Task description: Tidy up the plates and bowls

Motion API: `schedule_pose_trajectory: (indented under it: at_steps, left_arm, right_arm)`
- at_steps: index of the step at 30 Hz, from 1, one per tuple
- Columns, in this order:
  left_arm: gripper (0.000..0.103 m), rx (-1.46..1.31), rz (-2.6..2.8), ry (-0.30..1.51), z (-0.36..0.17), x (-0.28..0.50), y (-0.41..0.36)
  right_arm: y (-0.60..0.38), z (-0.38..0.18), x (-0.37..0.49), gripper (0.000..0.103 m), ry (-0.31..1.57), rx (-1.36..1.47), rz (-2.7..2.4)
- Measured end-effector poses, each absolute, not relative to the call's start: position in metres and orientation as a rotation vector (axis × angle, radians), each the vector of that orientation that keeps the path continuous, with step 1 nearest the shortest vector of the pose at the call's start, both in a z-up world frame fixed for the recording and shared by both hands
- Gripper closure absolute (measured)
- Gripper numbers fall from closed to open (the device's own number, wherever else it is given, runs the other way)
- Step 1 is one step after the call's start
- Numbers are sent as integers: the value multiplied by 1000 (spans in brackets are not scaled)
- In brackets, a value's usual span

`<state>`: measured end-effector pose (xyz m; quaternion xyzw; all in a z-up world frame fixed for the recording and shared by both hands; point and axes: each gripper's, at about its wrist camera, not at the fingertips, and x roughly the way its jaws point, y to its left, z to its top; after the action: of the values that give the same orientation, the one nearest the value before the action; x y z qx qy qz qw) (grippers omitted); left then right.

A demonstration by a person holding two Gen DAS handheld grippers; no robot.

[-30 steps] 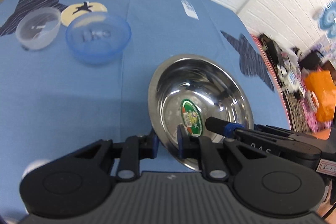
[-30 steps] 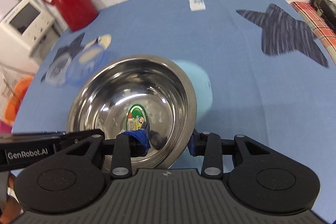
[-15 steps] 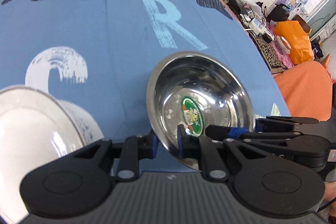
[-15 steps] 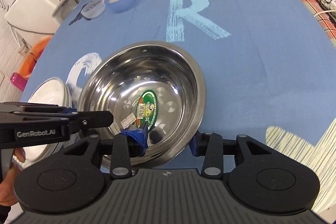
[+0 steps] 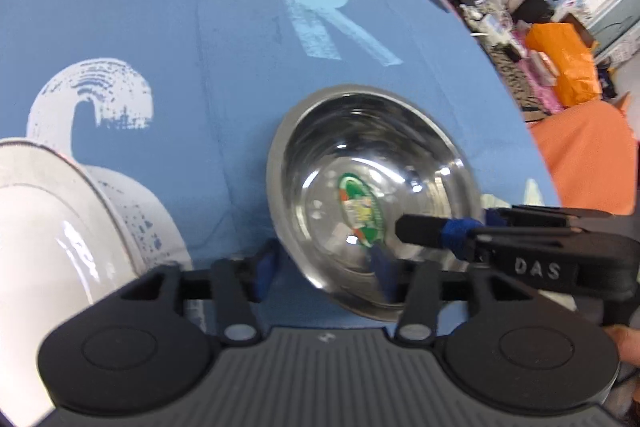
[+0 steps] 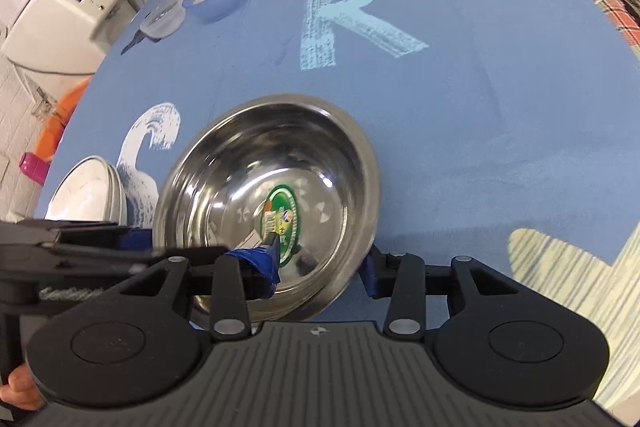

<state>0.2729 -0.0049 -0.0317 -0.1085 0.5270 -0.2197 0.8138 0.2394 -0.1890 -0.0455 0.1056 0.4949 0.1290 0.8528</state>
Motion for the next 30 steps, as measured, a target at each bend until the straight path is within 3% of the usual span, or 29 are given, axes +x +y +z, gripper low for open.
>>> schedule_pose_trajectory:
  at_steps: [7, 14, 20, 30]
  left_arm:
    - [44, -250, -484, 1058, 5, 268, 24]
    - [42, -336, -299, 910, 44, 305, 108]
    - [42, -531, -170, 934, 29, 383, 161]
    - [42, -744, -119, 917, -5, 502, 150]
  right_arm:
    - [-220, -25, 240, 77, 986, 262, 197]
    - [-218, -10, 282, 76, 972, 356, 83]
    - [-162, -1, 367, 75, 982, 269, 215]
    - [-66, 2, 518, 74, 998, 148, 323]
